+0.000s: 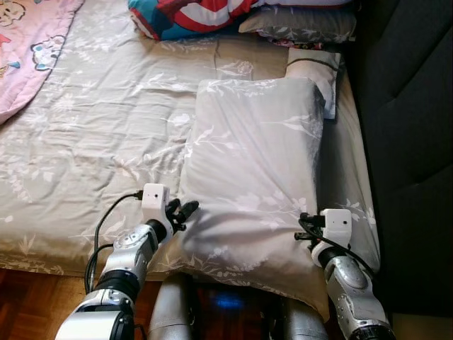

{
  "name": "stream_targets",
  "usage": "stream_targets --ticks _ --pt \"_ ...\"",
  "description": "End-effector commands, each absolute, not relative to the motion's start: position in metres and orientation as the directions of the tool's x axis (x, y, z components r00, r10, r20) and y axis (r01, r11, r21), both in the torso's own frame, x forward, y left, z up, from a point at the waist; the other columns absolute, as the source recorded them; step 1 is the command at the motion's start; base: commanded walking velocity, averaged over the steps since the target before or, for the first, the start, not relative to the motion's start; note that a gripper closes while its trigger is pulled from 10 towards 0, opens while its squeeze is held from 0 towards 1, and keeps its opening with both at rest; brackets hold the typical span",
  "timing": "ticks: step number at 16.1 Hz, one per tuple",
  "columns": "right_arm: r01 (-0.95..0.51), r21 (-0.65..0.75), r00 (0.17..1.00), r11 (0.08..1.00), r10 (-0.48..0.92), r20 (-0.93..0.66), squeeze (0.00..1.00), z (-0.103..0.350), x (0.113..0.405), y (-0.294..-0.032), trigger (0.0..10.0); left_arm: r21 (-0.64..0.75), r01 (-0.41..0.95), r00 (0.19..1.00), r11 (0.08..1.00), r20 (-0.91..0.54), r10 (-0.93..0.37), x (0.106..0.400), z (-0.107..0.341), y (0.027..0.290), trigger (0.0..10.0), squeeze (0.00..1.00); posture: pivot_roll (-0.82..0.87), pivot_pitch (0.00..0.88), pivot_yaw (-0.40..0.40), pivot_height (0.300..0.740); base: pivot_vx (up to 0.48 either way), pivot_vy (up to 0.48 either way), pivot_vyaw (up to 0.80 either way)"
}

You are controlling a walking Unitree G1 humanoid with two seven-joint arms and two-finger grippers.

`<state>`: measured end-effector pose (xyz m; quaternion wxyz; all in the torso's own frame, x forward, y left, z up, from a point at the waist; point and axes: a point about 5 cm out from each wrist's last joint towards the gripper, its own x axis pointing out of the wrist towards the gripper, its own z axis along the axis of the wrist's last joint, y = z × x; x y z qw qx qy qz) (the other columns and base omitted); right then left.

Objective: Clean up the room

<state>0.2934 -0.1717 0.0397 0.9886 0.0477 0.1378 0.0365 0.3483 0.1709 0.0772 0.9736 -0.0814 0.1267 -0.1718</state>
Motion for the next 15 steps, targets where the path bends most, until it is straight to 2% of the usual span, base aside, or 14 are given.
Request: stream_targets --ticks 1,15 --pt "-0.033 0.117 0.918 0.993 0.076 -0.39 0.0 0.0124 0.2719 -0.1749 10.0 -0.204 0.3 0.899 0.932 -0.265 -0.347 0.3435 0.0674 0.1738 10.0 1.0 -0.07 0.378 -0.022 0.648 0.0 0.0 0.0" --pt "-0.05 0.124 0.916 0.991 0.095 -0.389 0.0 0.0145 0.2723 -0.1751 10.0 -0.207 0.304 0.893 0.93 -0.277 -0.354 0.3417 0.0651 0.1791 10.0 1.0 -0.08 0.38 -0.028 0.648 0.0 0.0 0.0"
